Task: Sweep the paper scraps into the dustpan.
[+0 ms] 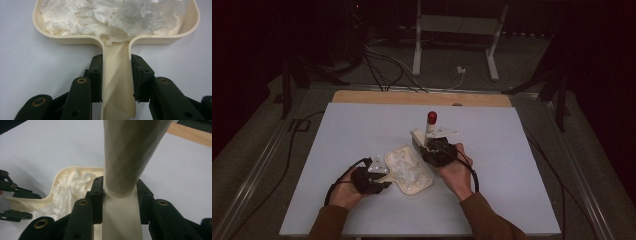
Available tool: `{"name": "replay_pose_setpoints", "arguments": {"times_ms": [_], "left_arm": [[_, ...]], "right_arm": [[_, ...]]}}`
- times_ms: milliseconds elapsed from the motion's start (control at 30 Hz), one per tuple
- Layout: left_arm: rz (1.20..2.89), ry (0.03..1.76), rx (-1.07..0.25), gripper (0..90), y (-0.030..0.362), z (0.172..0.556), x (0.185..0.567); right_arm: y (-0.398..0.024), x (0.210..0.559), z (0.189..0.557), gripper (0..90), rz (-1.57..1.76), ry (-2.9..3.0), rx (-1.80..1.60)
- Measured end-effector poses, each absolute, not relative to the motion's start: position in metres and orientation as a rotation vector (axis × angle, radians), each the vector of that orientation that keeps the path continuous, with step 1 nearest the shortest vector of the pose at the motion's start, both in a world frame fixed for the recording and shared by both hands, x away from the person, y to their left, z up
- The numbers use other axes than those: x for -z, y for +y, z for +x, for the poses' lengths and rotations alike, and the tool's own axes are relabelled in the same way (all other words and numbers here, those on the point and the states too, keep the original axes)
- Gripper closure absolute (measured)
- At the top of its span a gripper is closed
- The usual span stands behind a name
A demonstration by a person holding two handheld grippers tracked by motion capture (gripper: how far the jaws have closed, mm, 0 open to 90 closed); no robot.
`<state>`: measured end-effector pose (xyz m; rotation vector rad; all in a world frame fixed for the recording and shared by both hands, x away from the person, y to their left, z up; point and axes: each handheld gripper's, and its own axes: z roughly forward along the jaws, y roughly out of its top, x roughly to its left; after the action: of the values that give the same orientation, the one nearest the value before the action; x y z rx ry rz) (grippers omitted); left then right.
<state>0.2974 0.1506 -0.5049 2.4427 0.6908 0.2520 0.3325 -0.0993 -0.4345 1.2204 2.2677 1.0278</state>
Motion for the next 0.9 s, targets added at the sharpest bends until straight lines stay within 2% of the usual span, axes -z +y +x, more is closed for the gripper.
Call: {"name": "replay_pose_setpoints", "arguments": {"times_ms": [400, 900], "left_arm": [[2.36, 0.751, -0.284, 66.8, 0.162, 0.293, 0.502], [2.228, 0.889, -0.399, 66.7, 0.178, 0.285, 0.493]], "right_arm": [[-0.111, 0.435, 0.337, 67.0, 1.156, 2.269, -1.017], [-0.129, 0.436, 0.342, 67.0, 1.041, 2.285, -1.025]]}}
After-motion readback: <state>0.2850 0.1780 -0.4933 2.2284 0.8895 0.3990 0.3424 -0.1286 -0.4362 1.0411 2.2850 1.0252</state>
